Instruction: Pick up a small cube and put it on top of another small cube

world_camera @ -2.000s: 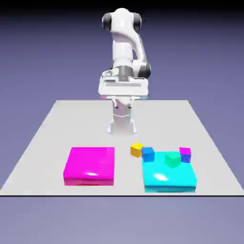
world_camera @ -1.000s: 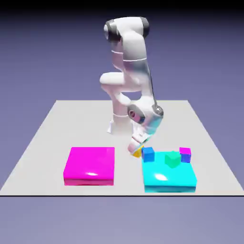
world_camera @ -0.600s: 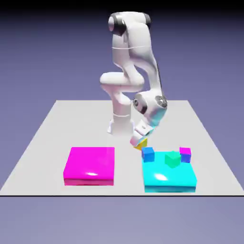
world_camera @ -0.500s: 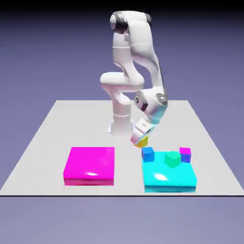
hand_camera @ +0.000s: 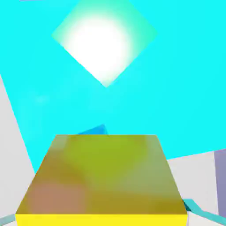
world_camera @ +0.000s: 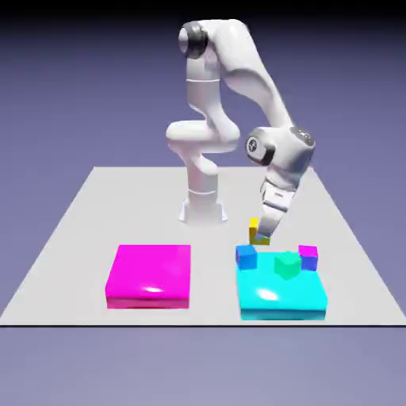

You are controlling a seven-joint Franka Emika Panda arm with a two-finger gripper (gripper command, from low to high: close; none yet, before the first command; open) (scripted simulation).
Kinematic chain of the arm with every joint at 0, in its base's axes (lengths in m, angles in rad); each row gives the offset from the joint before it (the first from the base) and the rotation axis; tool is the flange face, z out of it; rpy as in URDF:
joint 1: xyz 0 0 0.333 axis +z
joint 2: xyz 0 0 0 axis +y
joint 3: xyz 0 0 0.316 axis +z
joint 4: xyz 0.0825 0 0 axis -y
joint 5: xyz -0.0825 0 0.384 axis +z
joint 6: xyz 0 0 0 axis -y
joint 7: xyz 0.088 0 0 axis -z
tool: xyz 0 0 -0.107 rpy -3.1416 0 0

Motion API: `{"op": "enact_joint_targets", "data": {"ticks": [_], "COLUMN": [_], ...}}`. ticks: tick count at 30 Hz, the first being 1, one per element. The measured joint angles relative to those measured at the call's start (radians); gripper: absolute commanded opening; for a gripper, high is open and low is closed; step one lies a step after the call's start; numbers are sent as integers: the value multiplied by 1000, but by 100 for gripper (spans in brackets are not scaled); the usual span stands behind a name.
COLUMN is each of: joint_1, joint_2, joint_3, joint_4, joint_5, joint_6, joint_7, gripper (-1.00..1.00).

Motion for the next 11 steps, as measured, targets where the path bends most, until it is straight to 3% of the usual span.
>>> {"op": "enact_joint_targets", "data": {"ticks": [5,8,9,11], "joint_1": [87,78,77,77], "joint_2": [62,170,181,181], "joint_3": [31,-6,-10,-10], "joint_4": [77,31,26,26], "joint_5": [-78,-195,-207,-209], "joint_6": [-46,79,91,92], "joint_7": [-71,13,22,23], "gripper": [-100,-100,100,100]}}
